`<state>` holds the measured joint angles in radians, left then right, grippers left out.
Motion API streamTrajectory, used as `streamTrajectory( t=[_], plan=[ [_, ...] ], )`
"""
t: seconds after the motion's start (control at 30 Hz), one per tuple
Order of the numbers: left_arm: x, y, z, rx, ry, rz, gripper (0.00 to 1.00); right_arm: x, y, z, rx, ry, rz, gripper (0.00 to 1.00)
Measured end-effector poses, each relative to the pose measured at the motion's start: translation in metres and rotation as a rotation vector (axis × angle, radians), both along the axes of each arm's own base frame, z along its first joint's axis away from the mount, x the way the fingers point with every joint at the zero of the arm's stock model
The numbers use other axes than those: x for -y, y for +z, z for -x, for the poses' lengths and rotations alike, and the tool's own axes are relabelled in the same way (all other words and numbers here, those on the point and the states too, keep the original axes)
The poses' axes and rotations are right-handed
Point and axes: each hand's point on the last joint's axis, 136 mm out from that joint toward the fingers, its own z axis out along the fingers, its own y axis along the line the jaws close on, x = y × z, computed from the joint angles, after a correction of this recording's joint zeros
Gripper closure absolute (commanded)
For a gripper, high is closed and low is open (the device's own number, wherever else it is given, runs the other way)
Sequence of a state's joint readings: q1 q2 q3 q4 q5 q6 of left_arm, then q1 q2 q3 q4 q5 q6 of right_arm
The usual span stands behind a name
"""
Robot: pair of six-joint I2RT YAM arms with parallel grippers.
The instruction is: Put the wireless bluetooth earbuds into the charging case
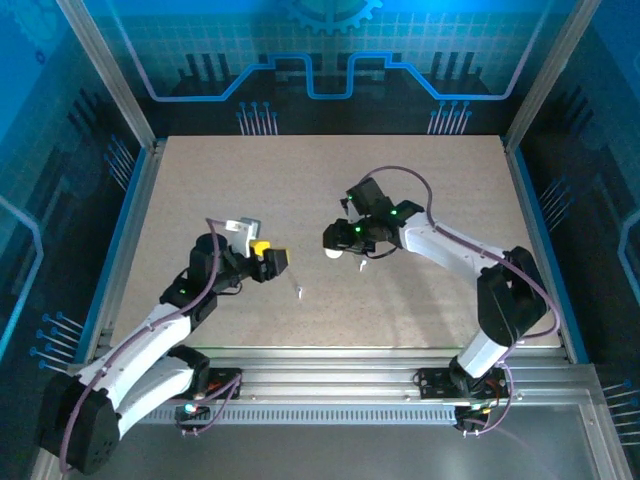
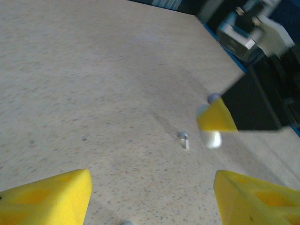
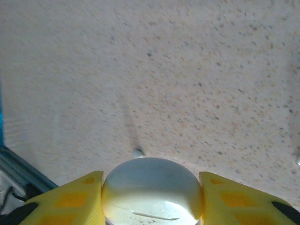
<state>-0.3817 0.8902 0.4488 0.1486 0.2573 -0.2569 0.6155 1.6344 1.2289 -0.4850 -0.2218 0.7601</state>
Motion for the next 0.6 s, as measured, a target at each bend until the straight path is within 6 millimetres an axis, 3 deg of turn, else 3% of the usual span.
streamTrajectory(
  t=[0.3,0.6],
  plan=[
    [0.057,0.003,0.024,0.219,-0.266,-0.080,0.33,-0.015,0.020,-0.005,0.025,-0.081,-0.204,0.59],
    [0.065,0.003,0.010,0.285,-0.250,-0.093,0.32,-0.015,0.058,-0.006,0.094,-0.128,-0.321,0.59]
  ],
)
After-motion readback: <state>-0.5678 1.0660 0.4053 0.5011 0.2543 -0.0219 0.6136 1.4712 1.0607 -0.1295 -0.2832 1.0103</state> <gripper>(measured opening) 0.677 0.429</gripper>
